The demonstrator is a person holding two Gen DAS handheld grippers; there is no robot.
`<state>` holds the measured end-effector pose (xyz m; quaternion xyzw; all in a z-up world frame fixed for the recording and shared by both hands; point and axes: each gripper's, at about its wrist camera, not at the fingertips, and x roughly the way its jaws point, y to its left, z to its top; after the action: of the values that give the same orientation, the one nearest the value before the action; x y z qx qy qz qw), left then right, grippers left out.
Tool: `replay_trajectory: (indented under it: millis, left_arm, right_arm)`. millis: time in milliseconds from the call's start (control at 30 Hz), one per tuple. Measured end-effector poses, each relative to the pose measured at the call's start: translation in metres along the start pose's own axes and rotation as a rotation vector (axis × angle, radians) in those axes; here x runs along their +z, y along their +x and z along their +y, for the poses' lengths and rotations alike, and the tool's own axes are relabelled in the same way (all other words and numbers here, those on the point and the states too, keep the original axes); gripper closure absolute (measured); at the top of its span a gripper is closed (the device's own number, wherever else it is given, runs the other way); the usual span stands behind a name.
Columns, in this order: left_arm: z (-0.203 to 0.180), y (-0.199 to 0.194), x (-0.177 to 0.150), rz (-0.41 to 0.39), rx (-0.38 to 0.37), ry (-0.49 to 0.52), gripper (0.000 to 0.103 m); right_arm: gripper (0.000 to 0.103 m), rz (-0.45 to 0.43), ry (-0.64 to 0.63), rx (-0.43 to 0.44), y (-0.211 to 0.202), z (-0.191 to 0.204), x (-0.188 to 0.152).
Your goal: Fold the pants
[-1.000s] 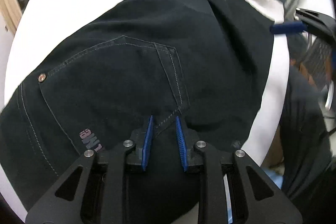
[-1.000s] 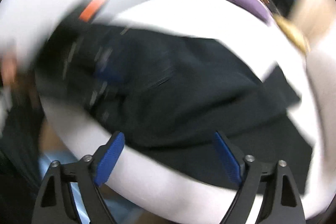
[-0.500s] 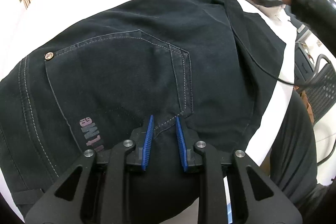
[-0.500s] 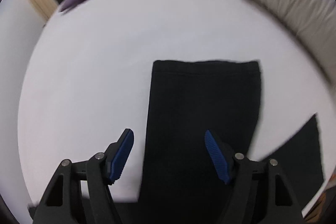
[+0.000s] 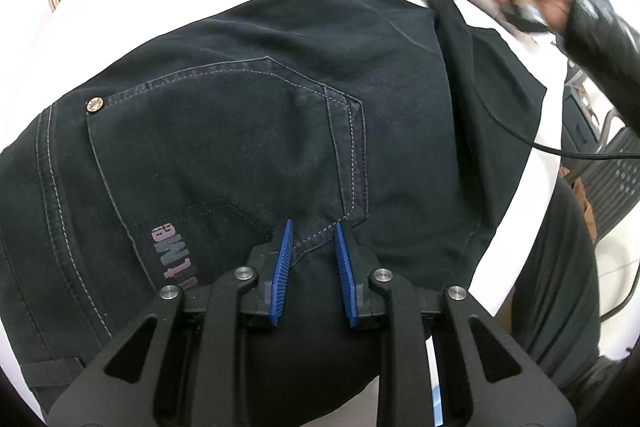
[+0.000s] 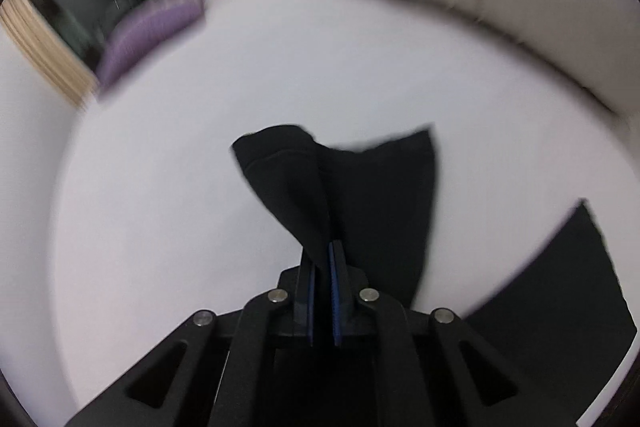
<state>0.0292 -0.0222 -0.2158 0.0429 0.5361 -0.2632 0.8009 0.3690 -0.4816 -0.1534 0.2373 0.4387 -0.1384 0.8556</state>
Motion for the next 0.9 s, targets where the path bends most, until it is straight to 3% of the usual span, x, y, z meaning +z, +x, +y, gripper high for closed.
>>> replay_trajectory:
  millis: [133, 200, 267, 400, 500, 533, 600, 667, 833, 867, 900]
  left_arm:
    - [0.011, -0.003, 0.004, 0.004, -0.038, -0.055, 0.082]
    - [0.016, -0.003, 0.007, 0.009, -0.054, -0.082, 0.082]
    - [0.022, -0.005, 0.01, 0.012, -0.081, -0.122, 0.082]
    - [0.029, -0.006, 0.014, 0.029, -0.104, -0.181, 0.081]
    - [0.029, -0.009, 0.015, 0.034, -0.089, -0.185, 0.081]
    - [0.028, -0.01, 0.016, 0.036, -0.085, -0.186, 0.081]
    - [0.023, -0.01, 0.02, 0.04, -0.071, -0.19, 0.081]
    - [0.019, -0.01, 0.018, 0.044, -0.059, -0.188, 0.081]
    - [0.014, -0.01, 0.011, 0.045, -0.05, -0.187, 0.081]
    - [0.013, -0.01, 0.01, 0.044, -0.05, -0.189, 0.081]
    - [0.015, -0.011, 0.009, 0.044, -0.051, -0.189, 0.081]
  right_arm:
    - [0.096, -0.141, 0.145, 0.08, -0.084, -0.09, -0.026]
    - [0.096, -0.166, 0.216, 0.09, -0.107, -0.128, -0.046]
    - [0.096, -0.155, 0.342, 0.1, -0.113, -0.183, -0.072]
    - [0.096, -0.129, 0.546, 0.053, -0.103, -0.252, -0.115]
    - [0.088, -0.118, 0.668, 0.102, -0.099, -0.28, -0.142]
    - [0.082, -0.105, 0.71, 0.16, -0.095, -0.287, -0.145]
    - [0.055, -0.132, 0.72, 0.222, -0.098, -0.288, -0.15]
    - [0.048, -0.144, 0.681, 0.212, -0.093, -0.279, -0.149]
    - [0.049, -0.087, 0.616, 0.182, -0.068, -0.258, -0.13]
    - [0.059, -0.085, 0.598, 0.176, -0.064, -0.254, -0.124]
    - [0.076, -0.081, 0.579, 0.158, -0.061, -0.254, -0.121]
